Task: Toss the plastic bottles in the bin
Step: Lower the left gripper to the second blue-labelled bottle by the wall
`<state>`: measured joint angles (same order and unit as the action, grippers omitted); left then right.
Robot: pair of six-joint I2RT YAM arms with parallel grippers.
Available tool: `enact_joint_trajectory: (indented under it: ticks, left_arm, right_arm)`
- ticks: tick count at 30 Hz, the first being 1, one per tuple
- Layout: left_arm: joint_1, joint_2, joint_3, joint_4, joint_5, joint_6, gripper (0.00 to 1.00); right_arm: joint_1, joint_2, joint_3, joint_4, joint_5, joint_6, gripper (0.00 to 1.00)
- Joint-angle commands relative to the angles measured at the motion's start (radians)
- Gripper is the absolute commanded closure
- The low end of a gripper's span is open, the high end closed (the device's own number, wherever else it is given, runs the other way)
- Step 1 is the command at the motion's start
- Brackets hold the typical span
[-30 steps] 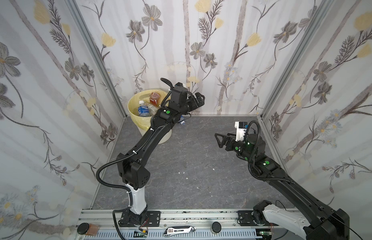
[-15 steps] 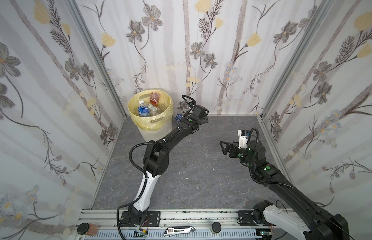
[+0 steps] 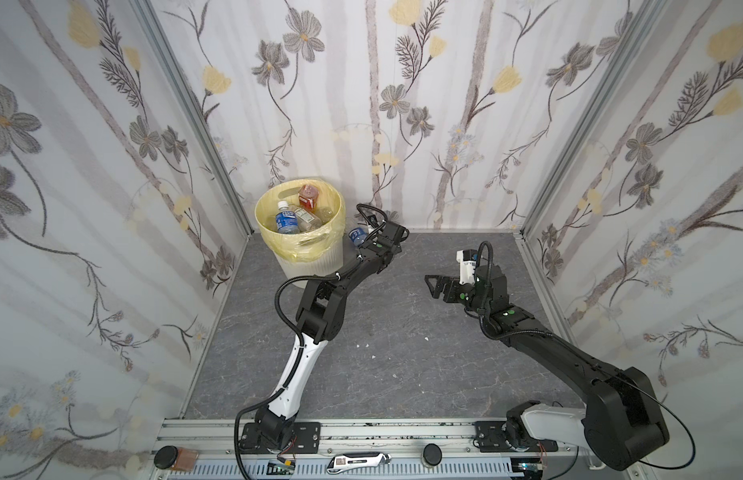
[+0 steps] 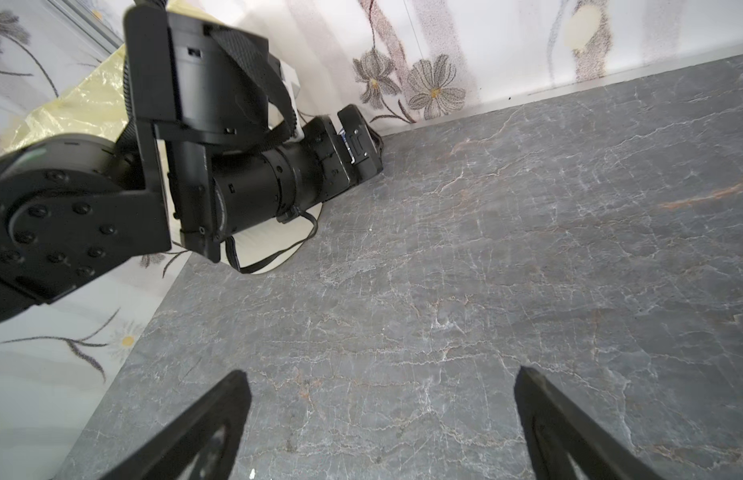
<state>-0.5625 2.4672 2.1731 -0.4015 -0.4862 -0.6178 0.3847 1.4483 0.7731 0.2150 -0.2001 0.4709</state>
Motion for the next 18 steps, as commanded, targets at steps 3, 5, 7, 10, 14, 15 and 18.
enact_joint_trajectory:
  ticks: [3,5,7,10,14,15,18]
  left_arm:
    - [0.025,0.045,0.038,0.001,-0.042,-0.035,0.05]
    - [0.035,0.066,0.053,0.002,-0.021,-0.048,0.07]
    - [0.036,0.09,0.074,0.0,-0.021,-0.046,0.08]
    - [0.037,0.126,0.104,-0.003,-0.026,-0.046,0.1]
    - [0.041,0.161,0.135,-0.006,-0.027,-0.054,0.1]
    - [0.042,0.169,0.143,-0.007,-0.028,-0.057,0.1]
    - [0.051,0.196,0.164,-0.007,-0.028,-0.064,0.11]
  right_arm:
    - [-0.05,0.078,0.028,0.133,-0.105,0.065,0.0]
    - [-0.062,0.104,0.044,0.138,-0.125,0.069,0.0]
    - [-0.072,0.123,0.059,0.138,-0.138,0.067,0.0]
    - [-0.087,0.135,0.061,0.149,-0.153,0.068,0.0]
    - [-0.105,0.141,0.056,0.156,-0.175,0.071,0.0]
    - [-0.107,0.141,0.055,0.156,-0.177,0.069,0.0]
    - [-0.121,0.14,0.051,0.156,-0.186,0.067,0.0]
